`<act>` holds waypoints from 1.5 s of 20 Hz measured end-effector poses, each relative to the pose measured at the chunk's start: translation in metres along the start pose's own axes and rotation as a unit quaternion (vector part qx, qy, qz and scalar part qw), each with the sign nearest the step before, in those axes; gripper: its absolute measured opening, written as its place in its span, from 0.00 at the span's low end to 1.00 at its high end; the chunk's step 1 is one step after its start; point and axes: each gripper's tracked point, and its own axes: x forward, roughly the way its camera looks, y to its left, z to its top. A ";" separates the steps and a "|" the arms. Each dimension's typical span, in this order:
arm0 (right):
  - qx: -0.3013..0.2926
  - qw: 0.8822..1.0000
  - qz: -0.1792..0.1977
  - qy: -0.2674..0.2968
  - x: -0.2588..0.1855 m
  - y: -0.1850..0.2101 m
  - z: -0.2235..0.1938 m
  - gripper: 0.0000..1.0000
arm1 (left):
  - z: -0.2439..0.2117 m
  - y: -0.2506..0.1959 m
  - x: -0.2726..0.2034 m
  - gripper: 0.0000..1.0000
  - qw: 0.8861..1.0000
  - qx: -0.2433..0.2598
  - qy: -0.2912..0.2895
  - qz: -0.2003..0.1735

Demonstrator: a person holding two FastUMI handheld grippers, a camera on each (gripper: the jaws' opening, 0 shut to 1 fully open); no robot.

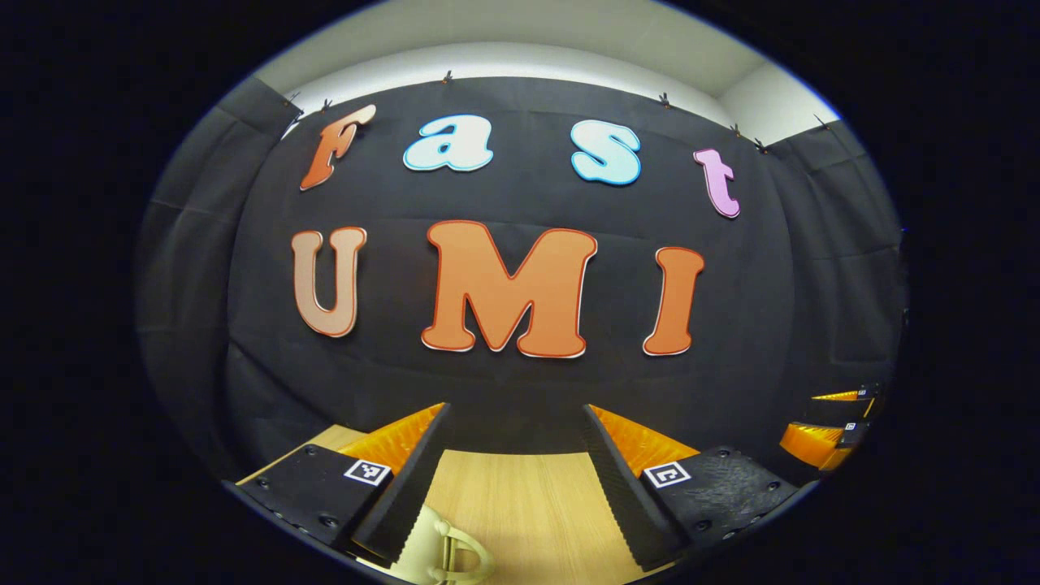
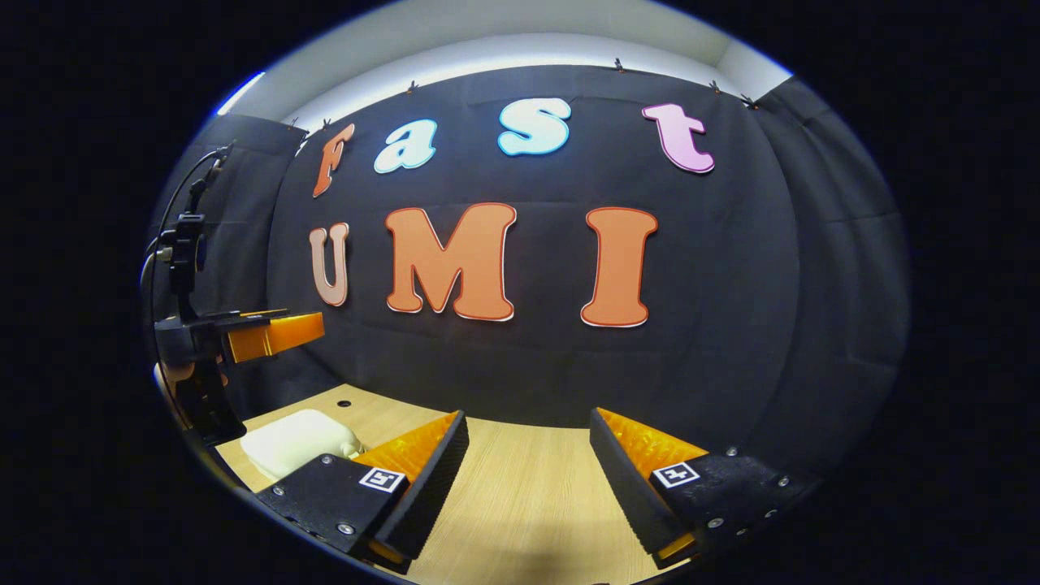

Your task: First open the suitcase, pack the skin care products into it, and then close the suitcase.

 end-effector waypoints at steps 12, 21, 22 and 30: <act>0.030 0.999 -0.032 0.011 -0.013 0.016 -0.009 0.95 | -0.009 0.052 -0.011 0.97 1.000 0.001 0.025 0.005; 0.041 0.997 -0.062 0.009 -0.024 0.056 -0.015 0.95 | -0.020 0.082 -0.018 0.97 0.998 0.011 0.045 -0.046; 0.046 0.997 -0.064 0.008 -0.026 0.060 -0.014 0.95 | -0.020 0.083 -0.018 0.97 0.998 0.013 0.047 -0.051; 0.042 0.996 -0.082 0.006 -0.033 0.067 -0.008 0.95 | -0.022 0.097 -0.017 0.97 0.997 0.000 0.049 -0.064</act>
